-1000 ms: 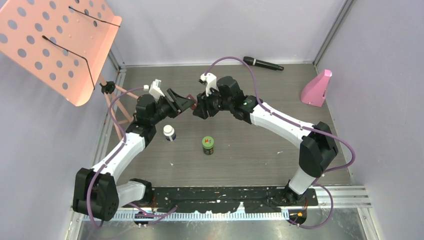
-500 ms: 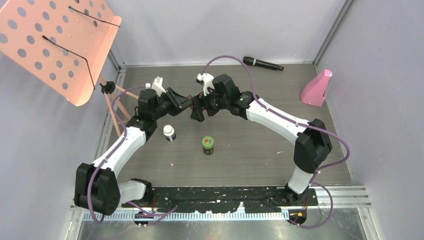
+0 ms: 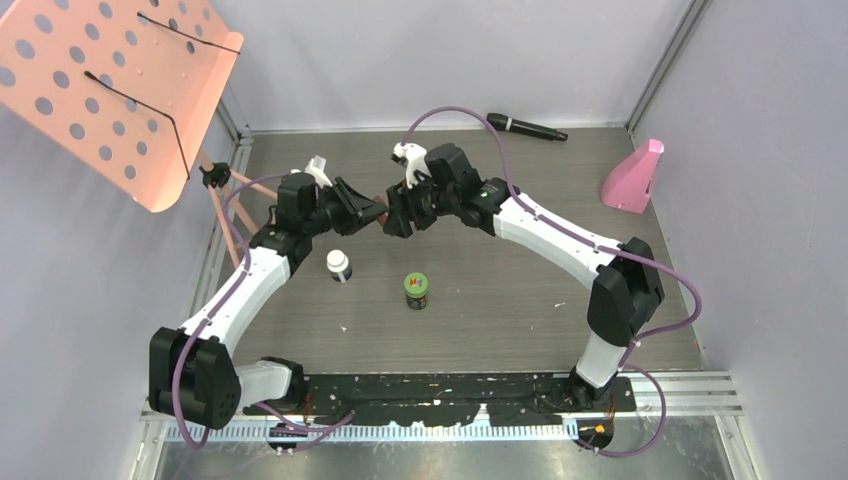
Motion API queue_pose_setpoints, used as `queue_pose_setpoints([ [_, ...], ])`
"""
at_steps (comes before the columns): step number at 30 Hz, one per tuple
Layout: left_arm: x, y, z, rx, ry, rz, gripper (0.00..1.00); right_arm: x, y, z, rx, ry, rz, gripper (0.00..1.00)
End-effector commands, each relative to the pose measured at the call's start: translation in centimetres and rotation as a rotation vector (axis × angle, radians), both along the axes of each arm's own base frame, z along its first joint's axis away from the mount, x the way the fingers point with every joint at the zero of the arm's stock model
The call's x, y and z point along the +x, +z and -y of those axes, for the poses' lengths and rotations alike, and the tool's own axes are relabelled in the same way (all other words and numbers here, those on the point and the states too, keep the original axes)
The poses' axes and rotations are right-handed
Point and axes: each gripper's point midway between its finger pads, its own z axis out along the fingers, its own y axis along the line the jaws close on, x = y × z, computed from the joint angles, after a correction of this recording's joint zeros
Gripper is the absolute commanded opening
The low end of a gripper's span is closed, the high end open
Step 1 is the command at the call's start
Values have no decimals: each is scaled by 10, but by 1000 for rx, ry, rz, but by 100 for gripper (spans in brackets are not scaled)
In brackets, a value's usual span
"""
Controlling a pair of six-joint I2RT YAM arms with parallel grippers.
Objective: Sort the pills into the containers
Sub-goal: Open the pill container.
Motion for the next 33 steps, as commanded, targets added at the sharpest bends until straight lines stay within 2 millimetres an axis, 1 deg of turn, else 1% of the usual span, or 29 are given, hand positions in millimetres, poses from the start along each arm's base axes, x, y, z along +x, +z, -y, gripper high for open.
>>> queue_pose_setpoints([
  [1,0,12,0,12,-14,33,0,4,32,-12,89,10,22,56],
  [2,0,11,-1,13,-12,33,0,3,33,-13,101,11,14,53],
  [3,0,11,-1,12,-10,38,0,4,34,-12,109,9,9,45],
  [5,-1,13,-1,10,-8,46,0,3,33,-10,122,5,-23,40],
  [6,-2,14,-2,11,-7,47,0,2,32,-9,124,8,-31,40],
  [7,-2,14,-2,13,-5,47,0,2,31,-7,123,7,-29,41],
  [9,-3,16,-2,11,-6,51,0,0,31,-6,126,18,-26,49],
  [10,-3,17,-2,10,-8,53,0,-1,31,-5,129,18,-22,55],
  [12,-4,17,-1,6,-15,55,0,-1,32,-5,135,15,-19,58],
  [15,-4,18,-1,8,-16,59,0,3,31,-1,137,-9,-33,57],
  [17,-5,17,-2,14,-18,61,0,6,28,6,132,-38,-38,56],
  [22,-5,14,-3,25,-22,60,0,18,32,29,137,-102,-24,55],
  [25,-5,15,-2,24,-29,63,0,26,32,39,137,-135,-18,57],
  [30,-5,17,0,21,-40,68,0,33,29,47,140,-164,-27,60],
  [33,-4,20,1,15,-49,80,0,35,23,47,130,-163,-34,56],
])
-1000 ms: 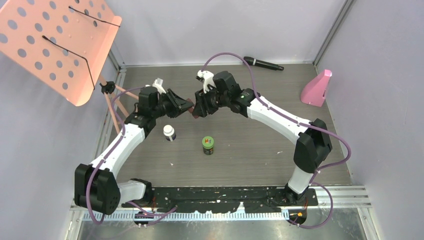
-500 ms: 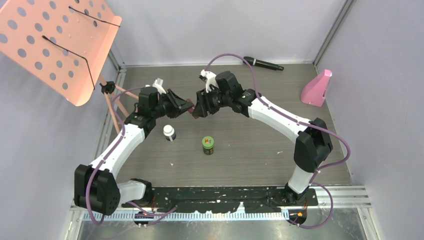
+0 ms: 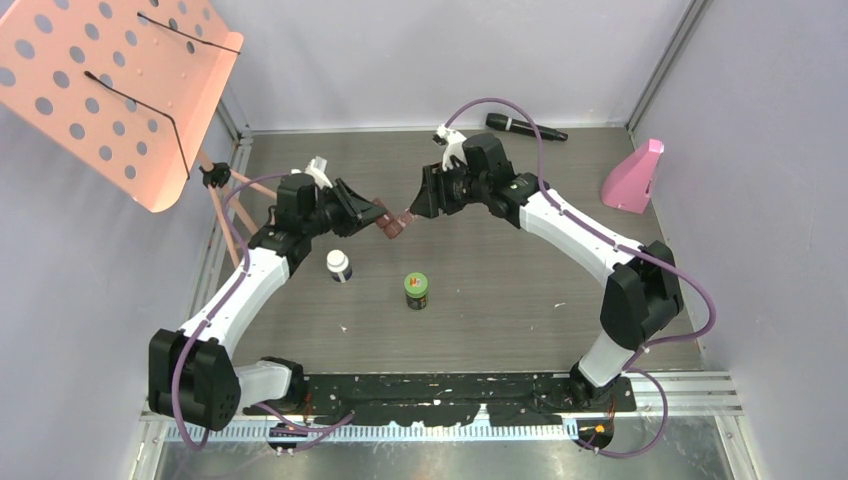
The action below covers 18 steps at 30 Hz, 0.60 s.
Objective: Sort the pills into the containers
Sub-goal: Open the pill container.
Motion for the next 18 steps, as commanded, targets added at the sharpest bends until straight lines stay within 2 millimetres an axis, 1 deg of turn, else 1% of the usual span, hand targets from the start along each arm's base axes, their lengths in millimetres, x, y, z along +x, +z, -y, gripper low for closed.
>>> queue_pose_setpoints([
  [1,0,27,4,-23,-40,88,0,0,9,-2,21,1,32,53],
  [5,0,36,7,-42,-58,123,0,-2,6,-9,39,39,17,47],
  [8,0,42,11,-56,-78,148,0,-3,7,-11,57,46,11,47],
  [11,0,46,13,-72,-93,162,0,-3,11,-12,94,61,4,52],
  [12,1,51,15,-81,-100,187,0,-6,17,-16,129,92,4,54],
  [13,1,53,16,-89,-108,197,0,-9,17,-15,149,113,-1,56],
  [14,1,55,18,-99,-116,209,0,-18,23,-19,192,168,-20,57],
  [15,1,58,19,-109,-123,219,0,-19,28,-20,228,183,5,57],
  [16,1,60,20,-120,-131,229,0,-24,33,-22,265,211,-3,56],
  [18,1,65,22,-134,-143,251,0,-23,42,-21,315,224,23,53],
])
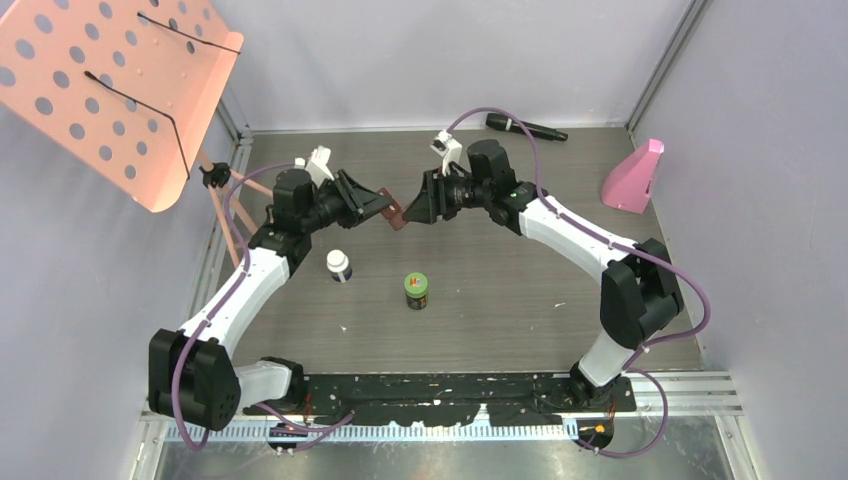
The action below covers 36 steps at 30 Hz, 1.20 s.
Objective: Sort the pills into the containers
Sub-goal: Open the pill container, then place the pill container at the center of the board.
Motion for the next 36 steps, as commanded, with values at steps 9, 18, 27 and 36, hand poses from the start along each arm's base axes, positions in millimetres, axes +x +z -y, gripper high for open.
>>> queue_pose_setpoints([
  [9,-4,36,12,-83,-95,161,0,1,44,8,227,48,39,46],
  [18,-3,27,11,-69,-89,146,0,-4,58,11,304,75,55,50],
  [27,-1,24,11,-62,-83,139,0,2,59,10,311,59,38,9],
  [36,-1,17,-6,63,-20,178,99,21,34,36,187,-87,28,6],
])
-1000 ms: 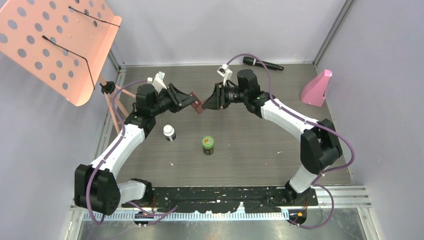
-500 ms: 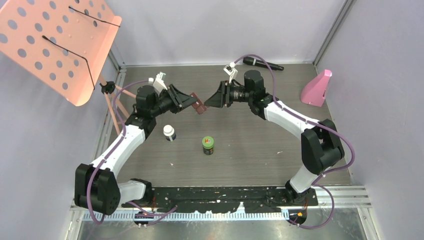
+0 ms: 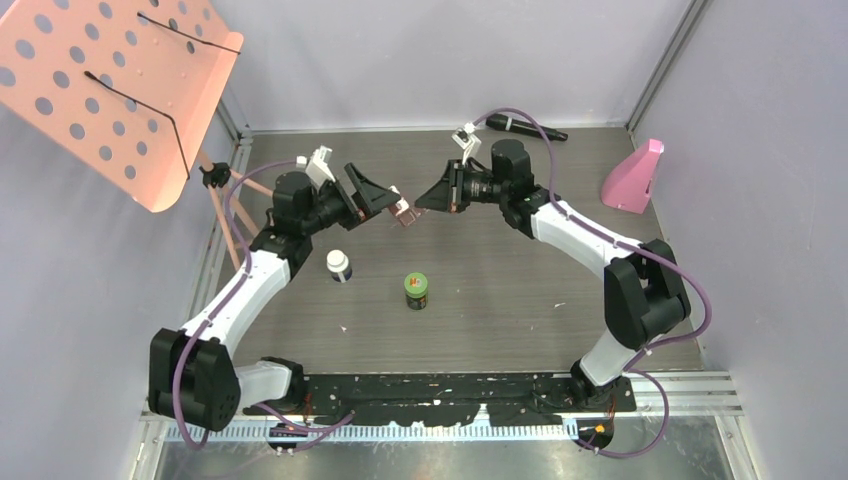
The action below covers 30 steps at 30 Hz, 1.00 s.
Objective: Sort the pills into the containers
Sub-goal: Place the pill container at the center of the board.
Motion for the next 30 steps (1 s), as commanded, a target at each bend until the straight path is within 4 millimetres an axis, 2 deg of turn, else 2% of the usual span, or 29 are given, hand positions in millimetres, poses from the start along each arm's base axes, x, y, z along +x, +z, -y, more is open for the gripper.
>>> queue_pose_setpoints([
  [1,0,4,-15,100,53,69,99,14,2,31,-87,-133,37,5],
  [2,0,-3,-19,128,68,46,99,20,-5,38,-122,-174,44,5],
  [5,-3,-20,-26,187,79,-3,99,22,-49,63,-246,-254,-33,6],
  [8,-4,-25,-26,205,70,0,99,20,-83,76,-325,-296,-92,5],
  [9,-4,-26,-26,208,66,8,96,19,-93,80,-347,-311,-109,6],
  [12,-6,-28,-25,208,50,29,85,16,-117,84,-381,-311,-138,7],
  [15,-8,-28,-21,201,22,41,83,7,-136,83,-387,-242,-133,13],
  [18,-10,-29,-22,210,15,48,83,4,-158,87,-429,-229,-164,15],
  [23,-14,-33,-26,245,14,41,84,6,-178,97,-477,-264,-192,19],
  [27,-17,-33,-26,268,-7,36,85,11,-171,98,-475,-270,-175,44],
  [29,-17,-32,-29,298,-9,43,85,10,-167,101,-500,-271,-175,61],
  [30,-17,-30,-30,308,-6,48,85,14,-162,102,-505,-277,-159,65],
])
